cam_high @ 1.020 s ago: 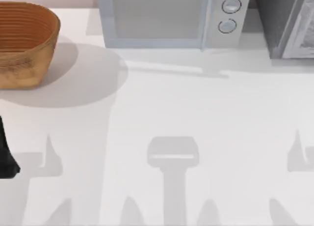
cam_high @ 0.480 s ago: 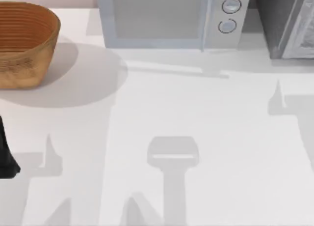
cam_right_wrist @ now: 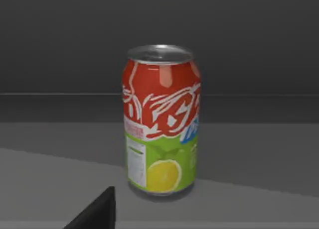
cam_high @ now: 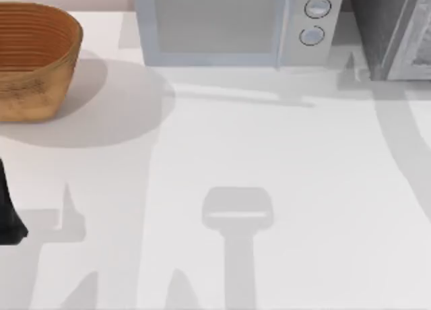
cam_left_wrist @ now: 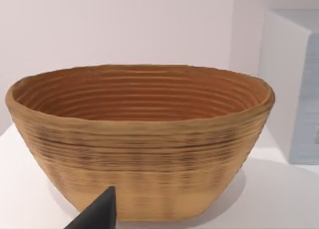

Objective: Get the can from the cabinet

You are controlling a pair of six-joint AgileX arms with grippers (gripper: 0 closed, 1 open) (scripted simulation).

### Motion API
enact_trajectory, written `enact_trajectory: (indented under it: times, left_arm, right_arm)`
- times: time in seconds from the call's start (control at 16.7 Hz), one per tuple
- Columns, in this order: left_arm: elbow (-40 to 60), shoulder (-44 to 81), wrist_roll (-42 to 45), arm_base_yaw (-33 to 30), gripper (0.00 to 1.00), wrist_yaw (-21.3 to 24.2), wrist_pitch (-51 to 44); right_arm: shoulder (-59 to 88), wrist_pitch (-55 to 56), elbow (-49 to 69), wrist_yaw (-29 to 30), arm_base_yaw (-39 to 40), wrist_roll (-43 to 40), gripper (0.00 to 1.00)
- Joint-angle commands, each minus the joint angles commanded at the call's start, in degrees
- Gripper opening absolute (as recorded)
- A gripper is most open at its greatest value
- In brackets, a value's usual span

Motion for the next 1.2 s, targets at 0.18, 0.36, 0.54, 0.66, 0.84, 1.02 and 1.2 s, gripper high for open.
enact_trajectory:
  times: [0.18, 0.36, 0.54, 0.66, 0.84, 1.02, 1.2]
  left_arm:
    - [0.00, 0.00, 0.00, 0.00, 1.00, 0.00, 0.00]
    - [0.00, 0.00, 0.00, 0.00, 1.00, 0.00, 0.00]
    - [0.00, 0.00, 0.00, 0.00, 1.00, 0.00, 0.00]
    - [0.00, 0.00, 0.00, 0.00, 1.00, 0.00, 0.00]
    - [0.00, 0.00, 0.00, 0.00, 1.00, 0.00, 0.00]
    - [0.00, 0.00, 0.00, 0.00, 1.00, 0.00, 0.00]
    - [0.00, 0.00, 0.00, 0.00, 1.00, 0.00, 0.00]
  right_arm:
    - [5.81, -1.78, 7.77, 0.86, 0.85, 0.08, 1.00]
    - [7.55, -2.31, 10.06, 1.12, 1.12, 0.11, 1.00]
    - [7.55, -2.31, 10.06, 1.12, 1.12, 0.11, 1.00]
    - [7.31, -2.00, 9.71, 1.19, 0.99, 0.11, 1.00]
    - [6.88, 1.12, 6.56, 3.18, 2.90, 0.02, 1.00]
    - [6.55, 4.74, 2.51, 5.62, 5.23, -0.11, 1.00]
    - [6.47, 5.64, 1.51, 6.22, 5.81, -0.14, 1.00]
